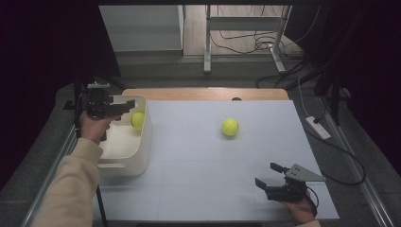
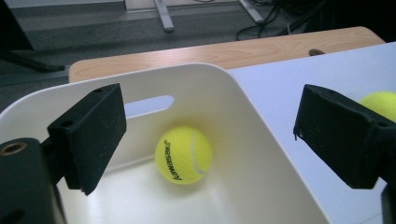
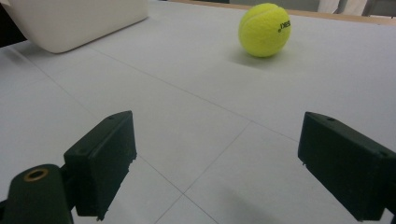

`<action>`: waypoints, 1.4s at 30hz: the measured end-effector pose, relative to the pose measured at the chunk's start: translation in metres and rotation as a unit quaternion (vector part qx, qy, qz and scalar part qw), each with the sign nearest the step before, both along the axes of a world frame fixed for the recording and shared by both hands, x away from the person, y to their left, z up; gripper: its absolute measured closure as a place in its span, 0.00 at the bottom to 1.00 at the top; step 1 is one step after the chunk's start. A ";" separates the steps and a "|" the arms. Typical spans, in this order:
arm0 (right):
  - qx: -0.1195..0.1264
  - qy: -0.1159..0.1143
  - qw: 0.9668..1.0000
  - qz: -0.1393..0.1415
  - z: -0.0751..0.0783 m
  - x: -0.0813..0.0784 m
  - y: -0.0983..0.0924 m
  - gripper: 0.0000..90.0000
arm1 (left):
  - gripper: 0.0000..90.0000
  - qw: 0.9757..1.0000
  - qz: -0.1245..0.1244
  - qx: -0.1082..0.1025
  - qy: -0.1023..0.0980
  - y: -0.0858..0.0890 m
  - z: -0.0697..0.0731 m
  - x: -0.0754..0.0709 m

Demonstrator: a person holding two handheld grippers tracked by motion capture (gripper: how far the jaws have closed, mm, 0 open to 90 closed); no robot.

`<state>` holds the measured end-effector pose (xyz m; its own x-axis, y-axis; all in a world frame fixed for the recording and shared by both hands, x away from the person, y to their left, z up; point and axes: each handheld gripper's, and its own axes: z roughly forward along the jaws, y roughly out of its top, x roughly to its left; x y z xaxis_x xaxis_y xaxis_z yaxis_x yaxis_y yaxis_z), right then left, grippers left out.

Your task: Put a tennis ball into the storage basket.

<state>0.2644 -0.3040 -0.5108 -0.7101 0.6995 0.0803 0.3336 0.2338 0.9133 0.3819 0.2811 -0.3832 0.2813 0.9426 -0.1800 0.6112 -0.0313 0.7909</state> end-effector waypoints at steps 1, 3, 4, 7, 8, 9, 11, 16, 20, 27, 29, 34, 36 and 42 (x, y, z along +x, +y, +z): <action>-0.001 0.000 1.000 0.000 0.000 0.000 0.000 0.13 | 0.12 1.000 -0.003 -0.002 -0.003 -0.001 0.000 -0.001; 0.000 0.001 1.000 -0.001 0.000 0.000 0.000 0.13 | 0.12 1.000 -0.012 -0.009 -0.005 -0.001 0.000 -0.003; 0.001 0.001 1.000 -0.002 0.000 0.001 0.000 0.13 | 0.11 1.000 -0.012 -0.009 -0.005 -0.001 0.000 -0.003; 0.002 0.001 1.000 -0.002 0.000 0.001 -0.001 0.13 | 0.12 0.999 -0.024 -0.017 -0.014 -0.003 0.000 -0.005; 0.002 0.002 1.000 -0.002 0.000 0.001 -0.001 0.13 | 0.12 0.999 -0.027 -0.020 -0.014 -0.003 0.000 -0.006; 0.003 0.002 1.000 -0.002 -0.001 0.001 -0.001 0.13 | 0.12 0.999 -0.031 -0.022 -0.016 -0.003 0.000 -0.006; 0.002 0.002 1.000 -0.003 -0.001 0.001 -0.002 0.13 | 0.12 0.999 -0.037 -0.027 -0.020 -0.004 0.000 -0.007; 0.005 -0.001 1.000 -0.004 0.001 0.001 -0.001 0.13 | 0.13 0.998 -0.051 -0.034 -0.028 -0.007 0.001 -0.010; 0.004 -0.003 1.000 -0.006 0.000 0.002 -0.001 0.13 | 0.13 0.996 -0.065 -0.042 -0.031 -0.012 0.002 -0.012; 0.004 -0.002 1.000 -0.007 0.001 0.002 -0.001 0.13 | 0.13 0.994 -0.086 -0.053 -0.046 -0.018 0.004 -0.017; 0.003 -0.004 1.000 -0.008 0.001 0.001 -0.002 0.13 | 0.13 0.992 -0.098 -0.057 -0.053 -0.020 0.007 -0.020; 0.005 -0.006 1.000 -0.012 0.002 0.000 -0.003 0.13 | 0.13 0.989 -0.113 -0.074 -0.060 -0.023 0.010 -0.022; 0.004 -0.006 1.000 -0.011 0.002 0.000 -0.002 0.13 | 0.12 0.989 -0.116 -0.073 -0.060 -0.026 0.010 -0.024; 0.002 -0.006 1.000 -0.009 0.002 0.003 0.001 0.13 | 0.13 0.986 -0.126 -0.079 -0.069 -0.031 0.012 -0.028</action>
<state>0.2670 -0.3035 -0.5091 -0.6985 0.7117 0.0750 0.3263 0.2235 0.9185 0.3536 0.2499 -0.3708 0.5360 0.8021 -0.2634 0.4859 -0.0380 0.8732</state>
